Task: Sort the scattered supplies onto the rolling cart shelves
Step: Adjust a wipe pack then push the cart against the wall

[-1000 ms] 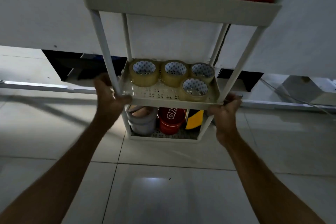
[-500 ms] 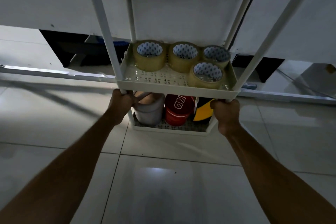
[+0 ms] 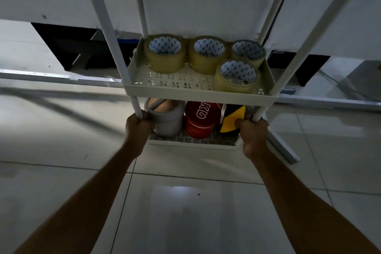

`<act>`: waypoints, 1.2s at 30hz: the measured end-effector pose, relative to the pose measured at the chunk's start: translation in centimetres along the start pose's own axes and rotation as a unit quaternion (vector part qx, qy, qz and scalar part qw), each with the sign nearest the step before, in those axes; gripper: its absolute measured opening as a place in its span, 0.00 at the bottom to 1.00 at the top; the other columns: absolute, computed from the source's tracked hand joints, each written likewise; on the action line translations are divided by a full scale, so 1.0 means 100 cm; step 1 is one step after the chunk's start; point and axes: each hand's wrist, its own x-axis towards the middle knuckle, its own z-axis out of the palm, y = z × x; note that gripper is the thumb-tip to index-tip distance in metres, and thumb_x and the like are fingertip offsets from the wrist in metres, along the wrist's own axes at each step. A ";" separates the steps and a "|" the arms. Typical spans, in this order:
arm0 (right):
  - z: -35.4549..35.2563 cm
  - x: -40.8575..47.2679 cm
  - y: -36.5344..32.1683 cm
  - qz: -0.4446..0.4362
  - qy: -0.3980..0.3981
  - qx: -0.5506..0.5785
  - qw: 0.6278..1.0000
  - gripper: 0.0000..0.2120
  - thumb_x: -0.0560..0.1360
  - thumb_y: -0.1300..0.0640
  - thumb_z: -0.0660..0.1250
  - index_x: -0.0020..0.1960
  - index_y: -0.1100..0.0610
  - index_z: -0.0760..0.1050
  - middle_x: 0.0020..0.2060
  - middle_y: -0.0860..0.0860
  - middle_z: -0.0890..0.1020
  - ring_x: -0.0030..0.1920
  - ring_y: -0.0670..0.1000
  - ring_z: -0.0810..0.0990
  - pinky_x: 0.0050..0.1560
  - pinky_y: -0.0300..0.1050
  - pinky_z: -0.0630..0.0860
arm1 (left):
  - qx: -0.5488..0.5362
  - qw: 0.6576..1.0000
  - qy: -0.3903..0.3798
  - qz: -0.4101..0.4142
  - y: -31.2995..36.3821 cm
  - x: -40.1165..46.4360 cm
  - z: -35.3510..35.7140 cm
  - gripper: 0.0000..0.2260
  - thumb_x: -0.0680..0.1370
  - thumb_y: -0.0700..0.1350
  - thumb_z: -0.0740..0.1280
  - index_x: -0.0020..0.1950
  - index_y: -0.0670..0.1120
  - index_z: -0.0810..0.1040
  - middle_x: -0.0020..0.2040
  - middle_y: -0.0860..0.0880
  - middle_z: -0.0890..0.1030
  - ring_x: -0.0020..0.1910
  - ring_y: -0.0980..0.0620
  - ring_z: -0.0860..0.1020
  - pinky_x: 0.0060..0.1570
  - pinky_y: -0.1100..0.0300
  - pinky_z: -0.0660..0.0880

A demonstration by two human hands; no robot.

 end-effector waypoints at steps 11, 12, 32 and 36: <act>-0.009 -0.001 0.021 -0.054 -0.053 -0.003 0.997 0.12 0.62 0.69 0.69 0.30 0.54 0.70 0.30 0.58 0.73 0.34 0.50 0.75 0.36 0.46 0.76 | -0.012 0.998 -0.059 -0.011 -0.006 0.009 -0.009 0.13 0.67 0.25 0.61 0.29 0.41 0.68 0.29 0.44 0.72 0.31 0.49 0.72 0.33 0.61 0.72; -0.010 -0.004 0.030 -0.051 -0.051 -0.018 0.997 0.12 0.65 0.69 0.69 0.31 0.55 0.70 0.30 0.58 0.72 0.35 0.51 0.74 0.37 0.49 0.76 | -0.016 0.998 -0.063 -0.018 -0.010 0.008 -0.010 0.14 0.66 0.25 0.63 0.29 0.42 0.67 0.30 0.44 0.71 0.32 0.48 0.72 0.35 0.59 0.72; -0.007 0.008 0.056 0.007 -0.055 -0.077 0.995 0.14 0.65 0.68 0.67 0.33 0.49 0.69 0.31 0.50 0.76 0.35 0.52 0.76 0.36 0.50 0.75 | 0.021 0.996 -0.058 -0.061 -0.019 0.015 -0.010 0.11 0.70 0.30 0.68 0.32 0.42 0.72 0.28 0.47 0.75 0.32 0.49 0.75 0.35 0.58 0.73; -0.019 -0.003 0.060 -0.007 -0.087 -0.187 0.978 0.21 0.65 0.60 0.77 0.55 0.55 0.74 0.49 0.52 0.81 0.51 0.53 0.80 0.51 0.59 0.80 | 0.102 0.990 -0.096 -0.022 -0.019 -0.003 -0.019 0.14 0.69 0.35 0.75 0.40 0.46 0.71 0.35 0.48 0.77 0.38 0.49 0.77 0.40 0.56 0.74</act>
